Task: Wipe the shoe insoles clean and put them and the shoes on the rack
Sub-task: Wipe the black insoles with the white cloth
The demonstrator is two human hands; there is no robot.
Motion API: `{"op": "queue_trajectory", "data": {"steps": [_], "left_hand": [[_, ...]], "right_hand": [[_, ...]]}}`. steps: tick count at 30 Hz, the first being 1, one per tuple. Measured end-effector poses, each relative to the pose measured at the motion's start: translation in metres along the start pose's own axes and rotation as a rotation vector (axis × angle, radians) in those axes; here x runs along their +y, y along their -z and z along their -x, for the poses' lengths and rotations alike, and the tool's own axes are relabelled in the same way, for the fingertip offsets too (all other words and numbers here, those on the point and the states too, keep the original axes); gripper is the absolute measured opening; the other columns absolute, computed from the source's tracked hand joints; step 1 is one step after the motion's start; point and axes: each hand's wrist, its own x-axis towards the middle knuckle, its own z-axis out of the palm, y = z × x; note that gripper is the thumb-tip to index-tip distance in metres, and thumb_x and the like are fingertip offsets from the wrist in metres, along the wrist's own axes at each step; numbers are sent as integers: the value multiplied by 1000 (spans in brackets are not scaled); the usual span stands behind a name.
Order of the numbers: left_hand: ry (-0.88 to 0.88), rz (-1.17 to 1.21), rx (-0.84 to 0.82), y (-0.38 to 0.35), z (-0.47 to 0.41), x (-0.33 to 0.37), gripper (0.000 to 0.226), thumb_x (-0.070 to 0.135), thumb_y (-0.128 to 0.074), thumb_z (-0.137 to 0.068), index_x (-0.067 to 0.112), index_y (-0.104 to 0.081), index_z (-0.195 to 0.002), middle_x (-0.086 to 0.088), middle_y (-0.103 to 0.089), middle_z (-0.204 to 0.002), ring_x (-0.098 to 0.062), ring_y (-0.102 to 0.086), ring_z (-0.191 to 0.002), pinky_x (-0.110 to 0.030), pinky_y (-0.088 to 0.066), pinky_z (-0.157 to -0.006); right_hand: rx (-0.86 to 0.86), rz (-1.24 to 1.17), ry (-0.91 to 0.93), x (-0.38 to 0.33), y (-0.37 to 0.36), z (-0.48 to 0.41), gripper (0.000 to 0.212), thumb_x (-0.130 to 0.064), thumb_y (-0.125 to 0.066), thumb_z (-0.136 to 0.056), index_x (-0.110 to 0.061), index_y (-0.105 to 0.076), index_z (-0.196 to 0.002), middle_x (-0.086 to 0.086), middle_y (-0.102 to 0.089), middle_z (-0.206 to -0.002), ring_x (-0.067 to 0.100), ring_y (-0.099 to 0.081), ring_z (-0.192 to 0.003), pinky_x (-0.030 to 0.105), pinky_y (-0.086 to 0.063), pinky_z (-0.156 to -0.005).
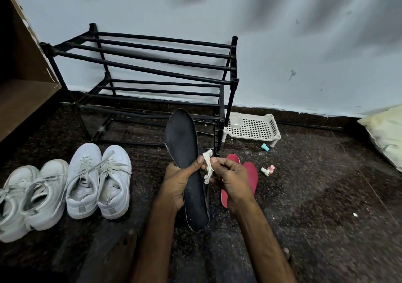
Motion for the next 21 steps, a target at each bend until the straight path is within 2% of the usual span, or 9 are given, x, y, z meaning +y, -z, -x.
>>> {"op": "queue_trajectory", "data": {"steps": [4, 9, 11, 15, 19, 21], "left_hand": [[-27, -74, -18, -4, 2, 5, 50, 14, -85, -61, -3, -67, -104, -20, -72, -94, -31, -68, -82, -41, -58, -75], [-62, -124, -7, -4, 2, 9, 46, 8, -88, -64, -3, -67, -103, -19, -73, -95, -31, -70, -86, -44, -57, -82], [-35, -91, -7, -3, 2, 7, 46, 10, -87, -62, -2, -69, -103, -19, -73, -95, -33, -70, -88, -45, -56, -83], [-15, -14, 4, 0, 4, 2, 38, 11, -82, -63, 1, -71, -98, -21, -73, -97, -32, -70, -87, -44, -58, -82], [2, 31, -41, -3, 7, 3, 38, 8, -76, -67, 0, -68, -103, -18, -73, -96, -28, -71, -85, -39, -59, -76], [1, 31, -50, -2, 7, 4, 36, 8, -75, -68, 0, -67, -102, -15, -74, -91, -25, -72, -81, -36, -60, -72]], "right_hand": [[81, 100, 96, -2, 1, -2, 12, -7, -66, -90, 5, -67, -92, 3, -65, -62, 6, -57, -50, 20, -48, -49], [116, 263, 169, 2, 0, -3, 8, -15, -71, -88, -9, -72, -83, 19, -71, -79, 20, -62, -69, 36, -51, -65], [90, 232, 155, 0, 0, -2, 11, -15, -70, -89, -5, -72, -86, 16, -71, -74, 17, -61, -64, 31, -49, -61], [16, 86, 66, -5, -2, 0, 10, -5, -61, -93, 4, -65, -91, -8, -61, -49, 1, -53, -44, 17, -45, -46], [-38, 40, -33, -7, 0, 1, 18, -12, -56, -97, -7, -61, -80, -11, -57, -48, 0, -51, -45, 13, -46, -47], [-51, 32, -61, -8, -2, 2, 18, -15, -55, -98, -7, -64, -85, -6, -61, -57, 3, -53, -51, 14, -46, -49]]}}
